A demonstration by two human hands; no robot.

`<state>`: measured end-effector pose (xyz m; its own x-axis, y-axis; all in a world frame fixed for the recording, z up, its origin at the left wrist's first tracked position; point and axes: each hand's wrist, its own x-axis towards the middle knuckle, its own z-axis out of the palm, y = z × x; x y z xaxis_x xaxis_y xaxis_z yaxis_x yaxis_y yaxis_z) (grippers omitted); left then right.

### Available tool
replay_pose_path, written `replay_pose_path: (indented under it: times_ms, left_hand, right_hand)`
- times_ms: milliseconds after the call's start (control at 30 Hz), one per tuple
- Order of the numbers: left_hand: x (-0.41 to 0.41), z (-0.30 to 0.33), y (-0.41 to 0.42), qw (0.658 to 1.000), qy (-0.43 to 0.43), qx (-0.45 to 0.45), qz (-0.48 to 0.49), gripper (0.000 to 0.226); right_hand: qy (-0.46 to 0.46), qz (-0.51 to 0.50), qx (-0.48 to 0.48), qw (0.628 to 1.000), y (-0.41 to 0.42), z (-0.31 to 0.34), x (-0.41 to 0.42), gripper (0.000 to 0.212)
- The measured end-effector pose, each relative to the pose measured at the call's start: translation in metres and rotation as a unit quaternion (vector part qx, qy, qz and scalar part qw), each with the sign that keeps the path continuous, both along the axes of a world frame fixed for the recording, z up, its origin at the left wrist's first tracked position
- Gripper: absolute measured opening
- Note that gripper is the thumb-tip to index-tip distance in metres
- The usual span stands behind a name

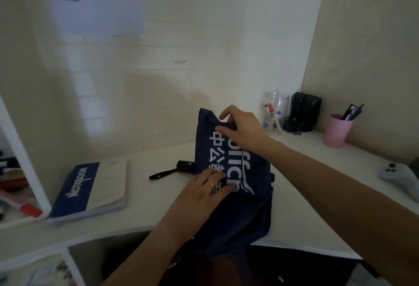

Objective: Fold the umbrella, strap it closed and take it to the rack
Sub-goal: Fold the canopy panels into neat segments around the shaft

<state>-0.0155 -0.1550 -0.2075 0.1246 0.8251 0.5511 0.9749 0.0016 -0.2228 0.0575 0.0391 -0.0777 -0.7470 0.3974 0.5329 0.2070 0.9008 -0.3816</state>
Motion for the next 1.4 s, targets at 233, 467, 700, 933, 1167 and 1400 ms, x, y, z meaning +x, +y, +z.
replay_pose_path:
  times_ms: [233, 467, 700, 933, 1167, 1400]
  left_hand:
    - [-0.003, 0.015, 0.008, 0.989, 0.009, -0.142, -0.026, 0.067]
    - [0.009, 0.025, -0.001, 0.978, -0.072, -0.196, 0.009, 0.079]
    - [0.014, 0.003, -0.042, 0.989, -0.121, -0.086, 0.023, 0.061]
    - [0.022, 0.005, -0.071, 0.956, -0.249, 0.126, 0.09, 0.045]
    - [0.025, 0.023, -0.061, 0.973, -0.203, 0.104, 0.036, 0.029]
    - [0.026, 0.031, -0.069, 0.923, -0.374, 0.091, 0.0, 0.016]
  right_hand:
    - [-0.209, -0.053, 0.023, 0.976, 0.004, 0.014, 0.034, 0.037]
    - [-0.112, 0.032, -0.002, 0.993, -0.048, 0.005, 0.065, 0.037]
    - [-0.118, 0.06, 0.048, 0.99, -0.082, -0.061, 0.108, 0.031]
    - [-0.108, 0.083, 0.095, 0.986, -0.092, -0.105, 0.127, 0.045]
    - [-0.099, 0.099, 0.096, 0.985, -0.089, -0.107, 0.128, 0.044]
    - [0.094, -0.045, -0.002, 0.995, -0.071, -0.099, 0.142, 0.039]
